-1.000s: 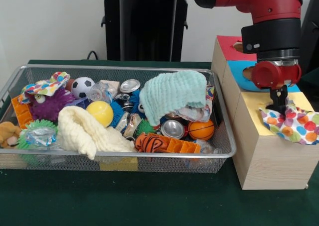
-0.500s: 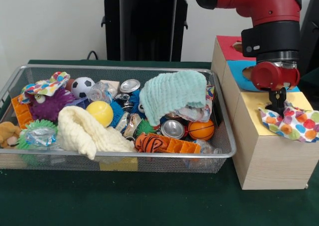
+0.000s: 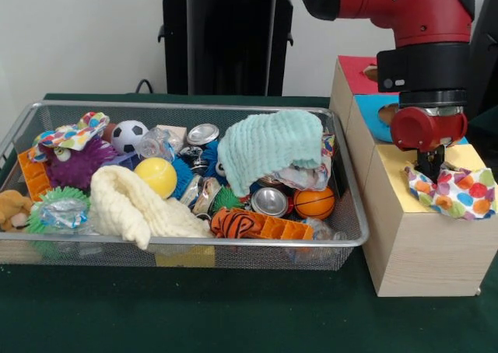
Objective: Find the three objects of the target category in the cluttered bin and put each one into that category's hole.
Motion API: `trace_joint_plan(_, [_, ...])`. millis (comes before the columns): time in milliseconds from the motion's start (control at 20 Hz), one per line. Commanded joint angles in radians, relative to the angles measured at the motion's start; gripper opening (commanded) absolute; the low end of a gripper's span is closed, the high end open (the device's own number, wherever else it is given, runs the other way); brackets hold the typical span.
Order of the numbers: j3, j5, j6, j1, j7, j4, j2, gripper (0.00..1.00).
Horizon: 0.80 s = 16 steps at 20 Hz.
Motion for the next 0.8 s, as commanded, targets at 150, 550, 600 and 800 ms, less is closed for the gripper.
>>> trace_joint_plan(150, [0.114, -0.152, 0.341, -0.057, -0.081, -0.098, 0.210, 0.00])
trace_joint_plan(550, [0.203, -0.303, 0.415, -0.093, -0.143, -0.166, 0.228, 0.00])
trace_joint_plan(600, [0.209, -0.309, 0.424, -0.095, -0.134, -0.176, 0.239, 0.00])
trace_joint_plan(800, [0.150, -0.302, 0.457, -0.041, -0.034, -0.263, 0.305, 0.00])
